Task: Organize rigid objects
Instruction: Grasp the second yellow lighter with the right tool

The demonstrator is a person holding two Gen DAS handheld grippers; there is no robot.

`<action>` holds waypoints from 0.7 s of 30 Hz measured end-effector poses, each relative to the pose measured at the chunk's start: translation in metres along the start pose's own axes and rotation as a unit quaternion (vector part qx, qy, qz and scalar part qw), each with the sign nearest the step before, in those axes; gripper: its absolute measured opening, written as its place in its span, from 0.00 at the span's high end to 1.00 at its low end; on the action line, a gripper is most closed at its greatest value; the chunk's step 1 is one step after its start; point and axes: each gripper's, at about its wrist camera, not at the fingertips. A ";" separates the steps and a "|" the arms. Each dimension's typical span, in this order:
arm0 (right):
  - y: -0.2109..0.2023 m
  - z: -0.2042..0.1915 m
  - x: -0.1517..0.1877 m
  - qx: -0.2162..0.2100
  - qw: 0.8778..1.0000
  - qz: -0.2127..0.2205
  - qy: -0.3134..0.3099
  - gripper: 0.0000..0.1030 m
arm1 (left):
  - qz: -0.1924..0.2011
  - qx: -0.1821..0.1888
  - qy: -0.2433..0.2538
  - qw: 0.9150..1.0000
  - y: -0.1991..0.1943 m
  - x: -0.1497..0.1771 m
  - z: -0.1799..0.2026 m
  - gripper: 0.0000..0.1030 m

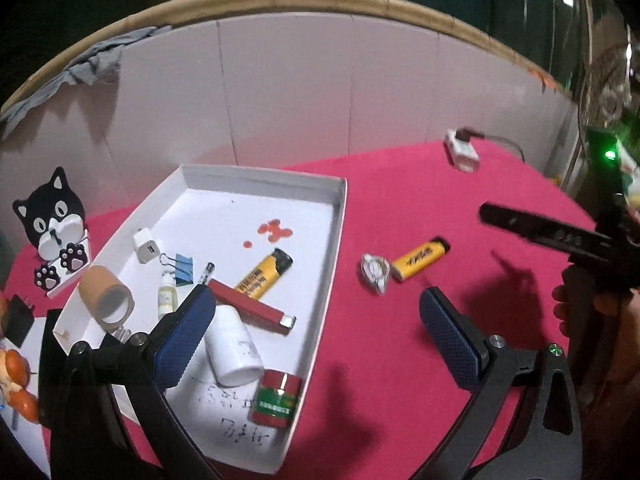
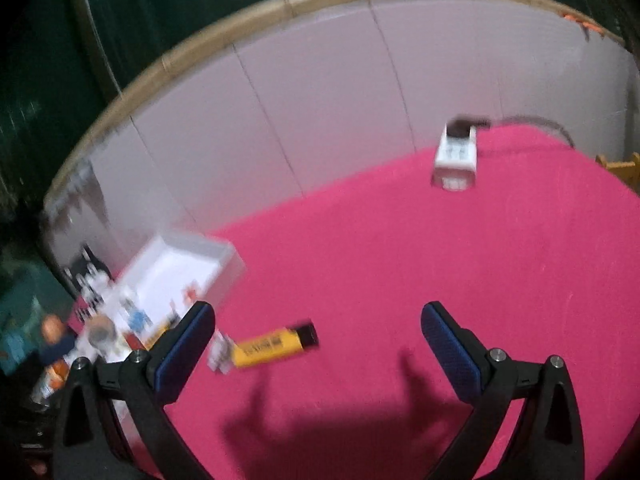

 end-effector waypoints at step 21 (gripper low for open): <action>0.061 -0.057 0.029 -0.006 0.976 -0.103 -0.193 0.00 | -0.011 -0.030 -0.014 0.999 0.006 0.008 -0.020 0.00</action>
Point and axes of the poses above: each gripper's, at about its wrist camera, not at the fingertips, and y roughly the way its jaws point, z to its right, x to its underside, and after that the axes turned 7 degrees about z, right-handed
